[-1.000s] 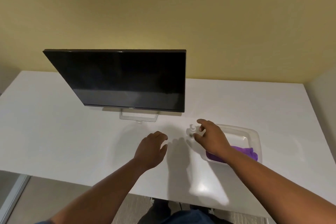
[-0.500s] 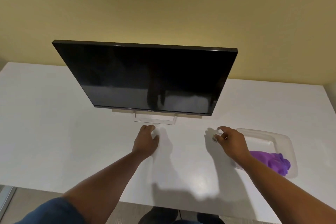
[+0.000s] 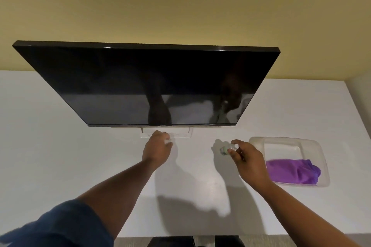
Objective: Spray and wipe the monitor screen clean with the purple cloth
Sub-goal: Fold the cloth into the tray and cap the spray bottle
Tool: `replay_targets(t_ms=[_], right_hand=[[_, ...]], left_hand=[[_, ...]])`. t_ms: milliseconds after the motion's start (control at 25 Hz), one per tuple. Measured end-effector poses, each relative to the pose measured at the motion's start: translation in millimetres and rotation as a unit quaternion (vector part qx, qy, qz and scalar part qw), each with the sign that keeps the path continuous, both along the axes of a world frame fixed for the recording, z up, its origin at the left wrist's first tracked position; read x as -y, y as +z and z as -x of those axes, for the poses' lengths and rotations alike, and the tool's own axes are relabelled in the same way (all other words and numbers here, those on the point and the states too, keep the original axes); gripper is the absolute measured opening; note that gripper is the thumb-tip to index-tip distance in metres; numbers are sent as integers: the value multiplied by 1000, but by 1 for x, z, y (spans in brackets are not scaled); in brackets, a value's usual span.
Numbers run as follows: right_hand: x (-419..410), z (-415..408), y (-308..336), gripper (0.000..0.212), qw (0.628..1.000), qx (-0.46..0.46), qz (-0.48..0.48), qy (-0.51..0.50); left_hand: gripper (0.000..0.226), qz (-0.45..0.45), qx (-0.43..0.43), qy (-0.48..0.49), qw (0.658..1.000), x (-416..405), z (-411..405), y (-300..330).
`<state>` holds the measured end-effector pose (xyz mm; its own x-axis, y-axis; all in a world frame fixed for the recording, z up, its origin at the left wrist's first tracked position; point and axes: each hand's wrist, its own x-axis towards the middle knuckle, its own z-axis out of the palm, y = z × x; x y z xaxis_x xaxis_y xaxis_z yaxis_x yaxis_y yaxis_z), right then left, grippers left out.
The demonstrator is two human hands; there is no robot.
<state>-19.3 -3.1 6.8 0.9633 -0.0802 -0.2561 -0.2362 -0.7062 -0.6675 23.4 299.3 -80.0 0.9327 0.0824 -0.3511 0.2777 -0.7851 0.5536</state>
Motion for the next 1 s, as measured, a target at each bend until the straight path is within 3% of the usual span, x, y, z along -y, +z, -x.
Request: replay_targets(t_ms=[200, 360, 480, 600, 720, 840, 1000], right_hand=[[2, -2, -1, 14, 1000, -2, -19, 24], [12, -5, 6, 28, 997, 8, -41, 68], [24, -2, 17, 23, 992, 11, -82, 97], [49, -1, 32, 7, 982, -30, -88, 164], [71, 1, 54, 11, 975, -31, -106, 195], [93, 2, 86, 9, 960, -12, -173, 220], [112, -4, 139, 30, 949, 27, -244, 197]], left_hand=[[14, -14, -8, -7, 1000, 4, 5, 7], [14, 10, -25, -18, 999, 21, 9, 29], [16, 80, -40, -76, 993, 48, 14, 60], [9, 161, -41, -60, 984, 85, 19, 98], [15, 234, -19, -32, 971, 125, 21, 139], [19, 354, 10, 8, 935, 162, 19, 185], [17, 441, 68, 14, 895, 203, 14, 248]])
